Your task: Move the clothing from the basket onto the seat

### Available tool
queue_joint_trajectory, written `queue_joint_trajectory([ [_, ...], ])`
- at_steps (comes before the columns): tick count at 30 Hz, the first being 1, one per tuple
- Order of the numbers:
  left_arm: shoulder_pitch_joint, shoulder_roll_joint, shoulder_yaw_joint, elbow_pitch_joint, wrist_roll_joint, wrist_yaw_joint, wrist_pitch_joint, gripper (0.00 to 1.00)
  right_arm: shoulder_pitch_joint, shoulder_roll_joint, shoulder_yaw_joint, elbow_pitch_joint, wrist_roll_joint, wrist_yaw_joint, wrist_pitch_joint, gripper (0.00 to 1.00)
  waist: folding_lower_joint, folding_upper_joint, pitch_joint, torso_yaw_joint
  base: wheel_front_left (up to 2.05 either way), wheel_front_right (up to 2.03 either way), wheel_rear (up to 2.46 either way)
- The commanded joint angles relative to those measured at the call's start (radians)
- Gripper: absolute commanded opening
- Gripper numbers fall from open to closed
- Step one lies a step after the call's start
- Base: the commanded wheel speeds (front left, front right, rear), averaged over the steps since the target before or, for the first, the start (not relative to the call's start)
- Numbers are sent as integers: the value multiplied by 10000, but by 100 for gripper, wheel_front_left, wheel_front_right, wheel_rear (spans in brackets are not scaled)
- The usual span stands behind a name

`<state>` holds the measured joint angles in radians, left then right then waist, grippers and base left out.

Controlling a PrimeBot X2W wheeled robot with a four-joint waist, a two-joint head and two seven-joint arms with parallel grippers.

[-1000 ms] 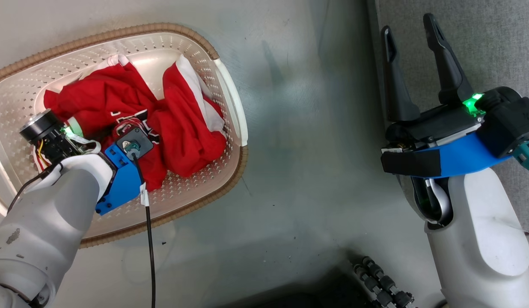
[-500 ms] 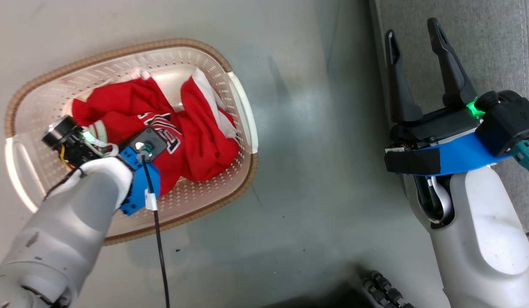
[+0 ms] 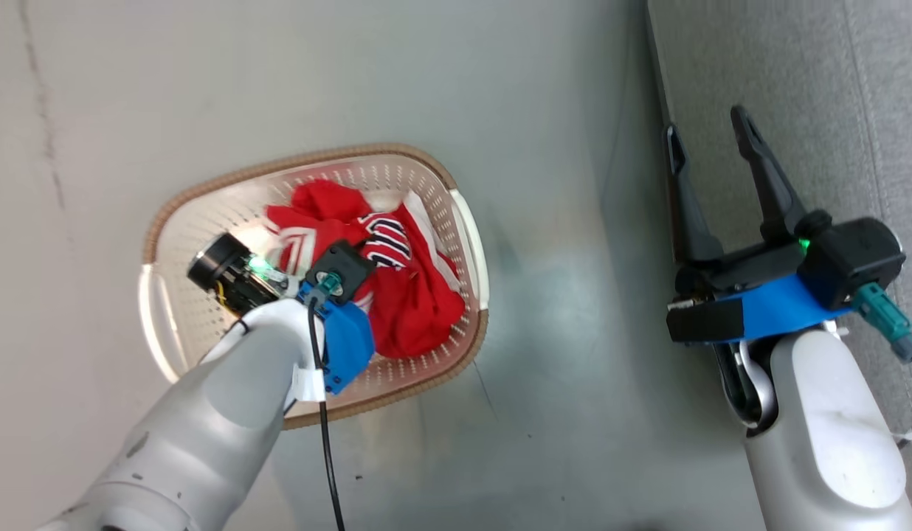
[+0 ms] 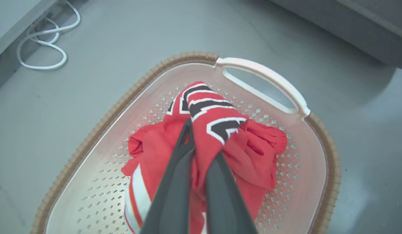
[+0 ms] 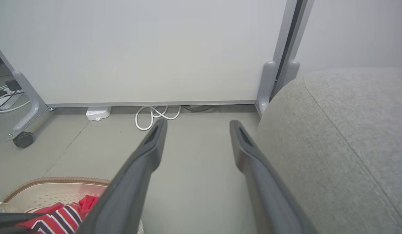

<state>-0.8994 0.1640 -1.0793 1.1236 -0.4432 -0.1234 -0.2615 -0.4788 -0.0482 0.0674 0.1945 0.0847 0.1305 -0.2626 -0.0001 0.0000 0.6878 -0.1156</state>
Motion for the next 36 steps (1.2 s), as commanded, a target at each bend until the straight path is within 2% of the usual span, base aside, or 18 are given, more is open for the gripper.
queue_joint_trajectory([
  [1,157,44,86,-137,-50,45,-47,0,154,-39,-35,36,-99,3,-35,100,1,0,-571,346,0,0,0],
  [10,1323,294,1317,-2268,68,452,-52,0,1090,-167,-226,337,-184,3,-35,100,1,0,-2277,816,0,0,0],
  [22,2111,371,2858,-4401,602,618,-54,0,2151,-229,-105,619,-83,3,-35,100,1,0,-4273,1055,0,0,0],
  [28,2184,144,3378,-5120,766,488,-54,0,2689,-250,-183,743,-52,3,-35,100,1,0,-5113,1217,0,0,0],
  [36,2307,-142,3582,-5717,912,257,-54,0,3332,-199,-212,840,31,4,-35,100,1,0,-6101,1309,0,0,0],
])
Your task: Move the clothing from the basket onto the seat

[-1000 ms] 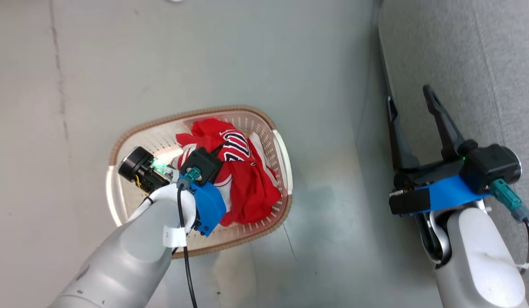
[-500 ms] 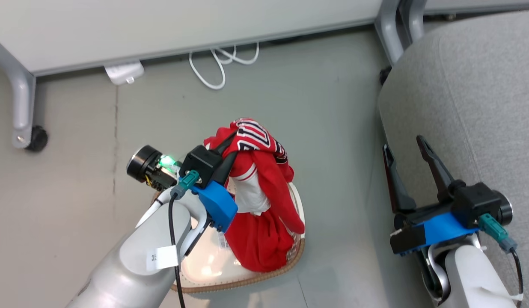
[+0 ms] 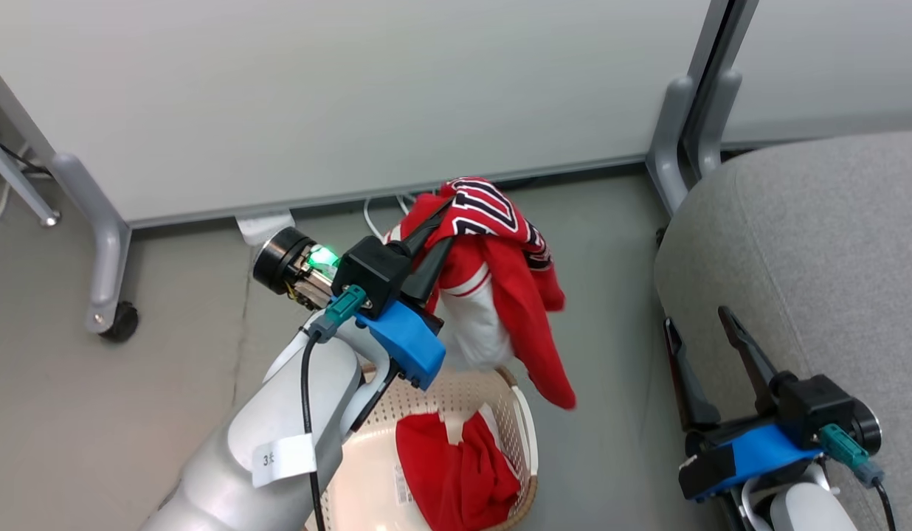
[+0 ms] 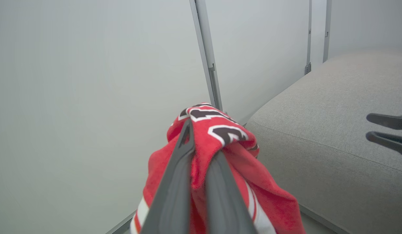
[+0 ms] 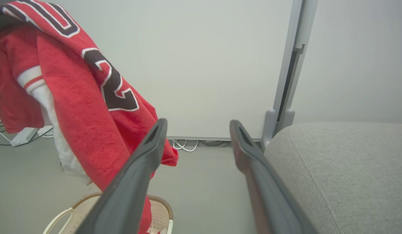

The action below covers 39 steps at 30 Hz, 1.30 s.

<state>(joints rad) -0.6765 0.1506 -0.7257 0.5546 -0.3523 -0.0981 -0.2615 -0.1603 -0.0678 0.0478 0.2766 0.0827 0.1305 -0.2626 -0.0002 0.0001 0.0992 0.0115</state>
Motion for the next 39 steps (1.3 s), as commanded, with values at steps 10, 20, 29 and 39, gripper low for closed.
queue_joint_trajectory([
  [10,185,-128,-65,-278,102,-130,-53,0,547,74,-52,-37,66,3,-35,100,2,-1,-645,178,0,0,0],
  [20,194,-92,-80,-115,52,-203,-53,0,223,42,452,-229,125,3,-35,100,2,-1,-576,209,0,0,0],
  [29,89,-186,-98,58,108,-229,-55,0,-488,-134,2058,-617,249,4,-35,100,2,-1,-340,179,0,0,0],
  [39,-83,-445,-244,141,190,-256,-55,0,-1366,-190,3242,-345,446,4,-35,100,2,-1,-114,371,0,0,0],
])
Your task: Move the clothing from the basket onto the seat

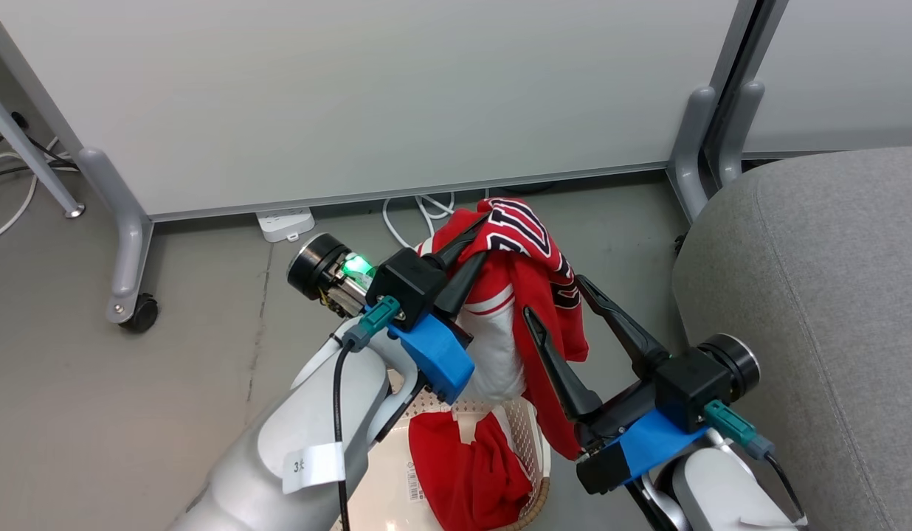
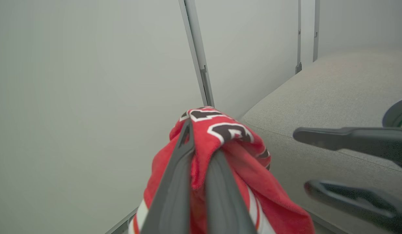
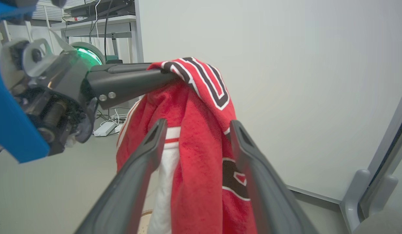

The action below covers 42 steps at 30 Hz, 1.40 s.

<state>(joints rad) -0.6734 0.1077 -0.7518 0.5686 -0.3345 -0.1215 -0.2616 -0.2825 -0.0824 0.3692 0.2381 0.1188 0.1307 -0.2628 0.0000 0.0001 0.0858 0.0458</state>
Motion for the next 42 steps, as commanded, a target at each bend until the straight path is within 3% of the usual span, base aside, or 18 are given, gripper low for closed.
queue_joint_trajectory([
  [1,-133,-41,-14,-1,27,-19,-53,0,-257,-44,91,162,62,3,-33,100,0,-1,43,52,0,0,0],
  [22,-416,-364,-378,-96,39,-106,-53,0,-1871,192,314,3354,-198,1,-31,100,0,-1,317,351,0,0,0],
  [23,-408,-369,-378,-101,42,-108,-53,0,-1905,205,319,3510,-147,1,-31,62,0,-1,313,351,0,0,0],
  [24,-392,-371,-380,-105,47,-108,-53,0,-1970,222,339,3600,-114,3,-31,0,0,-1,305,349,0,0,0],
  [42,-248,-405,-344,-30,42,-116,-52,0,-2018,296,515,3718,113,1,-31,0,0,-1,189,320,0,0,0],
])
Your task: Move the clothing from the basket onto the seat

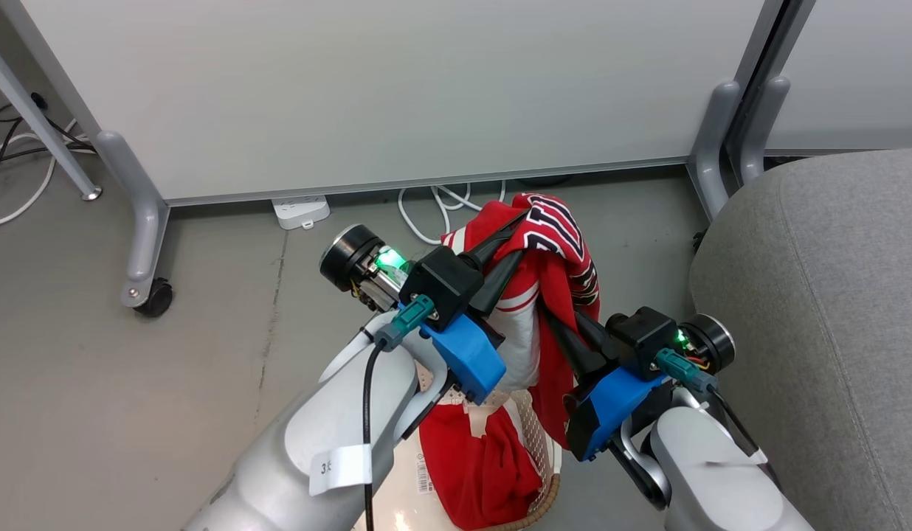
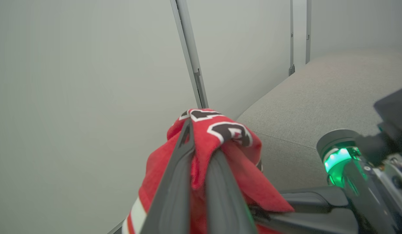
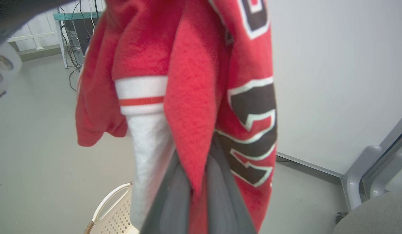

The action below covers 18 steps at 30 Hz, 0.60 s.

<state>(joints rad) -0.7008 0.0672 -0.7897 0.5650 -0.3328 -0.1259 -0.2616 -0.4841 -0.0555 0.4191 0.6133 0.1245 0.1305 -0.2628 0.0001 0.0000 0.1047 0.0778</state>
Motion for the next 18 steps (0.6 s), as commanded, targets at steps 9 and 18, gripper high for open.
queue_joint_trajectory([
  [9,91,-7,181,-46,189,-73,-52,100,-26,14,-41,-105,116,4,-31,0,-1,0,6,-8,0,0,0],
  [18,82,8,219,-15,285,-75,-52,100,-25,16,-203,-226,175,4,-33,0,-1,0,109,-72,0,0,0],
])
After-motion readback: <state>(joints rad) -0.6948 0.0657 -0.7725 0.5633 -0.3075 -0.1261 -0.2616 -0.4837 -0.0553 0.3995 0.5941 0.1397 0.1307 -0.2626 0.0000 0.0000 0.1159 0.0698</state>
